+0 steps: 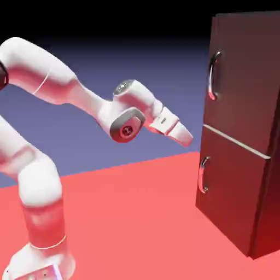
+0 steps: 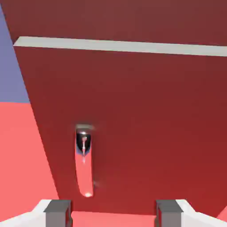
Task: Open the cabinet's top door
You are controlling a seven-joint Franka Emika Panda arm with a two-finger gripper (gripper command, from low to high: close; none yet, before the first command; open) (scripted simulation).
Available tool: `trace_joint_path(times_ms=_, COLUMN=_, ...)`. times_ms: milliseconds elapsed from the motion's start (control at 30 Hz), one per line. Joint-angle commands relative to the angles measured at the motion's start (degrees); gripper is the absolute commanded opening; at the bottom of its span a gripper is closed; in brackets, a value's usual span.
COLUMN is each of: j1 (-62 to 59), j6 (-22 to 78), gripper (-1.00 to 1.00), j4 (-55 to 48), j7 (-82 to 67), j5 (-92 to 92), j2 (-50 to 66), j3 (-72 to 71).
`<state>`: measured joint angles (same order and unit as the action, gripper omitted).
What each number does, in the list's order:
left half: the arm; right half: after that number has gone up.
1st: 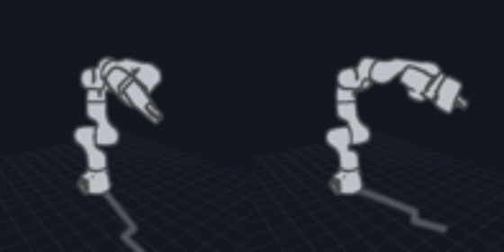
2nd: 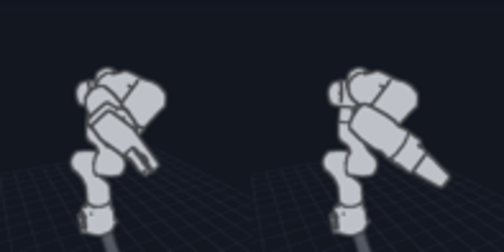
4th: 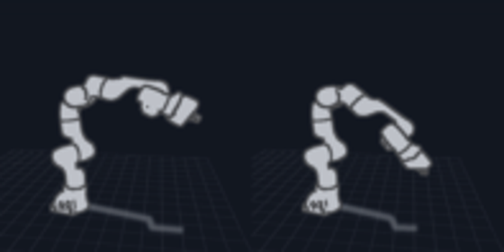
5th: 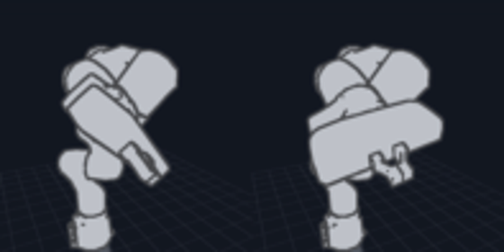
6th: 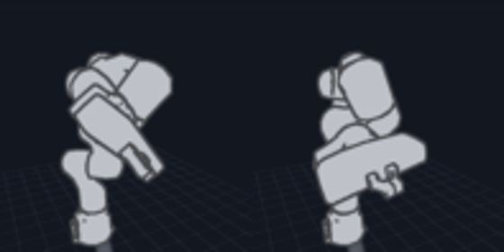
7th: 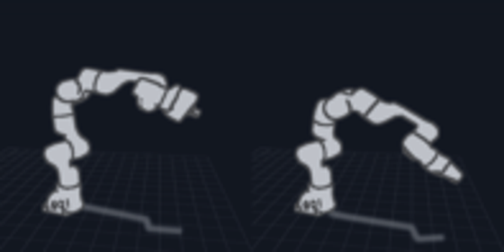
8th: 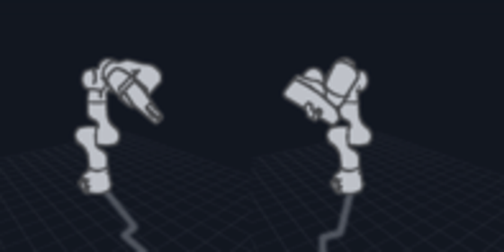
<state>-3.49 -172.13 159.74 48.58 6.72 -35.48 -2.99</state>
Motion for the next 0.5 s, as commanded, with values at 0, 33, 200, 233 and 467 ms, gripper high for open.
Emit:
trace_joint_path(times_ms=0, j1=-1.5, j6=0.7, gripper=0.00, j4=-0.5, j7=2.3, j5=2.5, j2=-1.0, j3=-1.1)
trace_joint_path(times_ms=33, j1=-3.1, j6=1.4, gripper=0.00, j4=-0.9, j7=4.5, j5=5.0, j2=-2.1, j3=-2.2)
trace_joint_path(times_ms=200, j1=-10.8, j6=4.9, gripper=0.00, j4=-3.3, j7=15.9, j5=17.4, j2=-7.3, j3=-7.8)
trace_joint_path(times_ms=233, j1=-12.4, j6=5.6, gripper=0.00, j4=-3.7, j7=18.1, j5=19.9, j2=-8.4, j3=-8.9)
trace_joint_path(times_ms=467, j1=-23.2, j6=10.4, gripper=0.00, j4=-7.0, j7=34.0, j5=37.4, j2=-15.7, j3=-16.6)
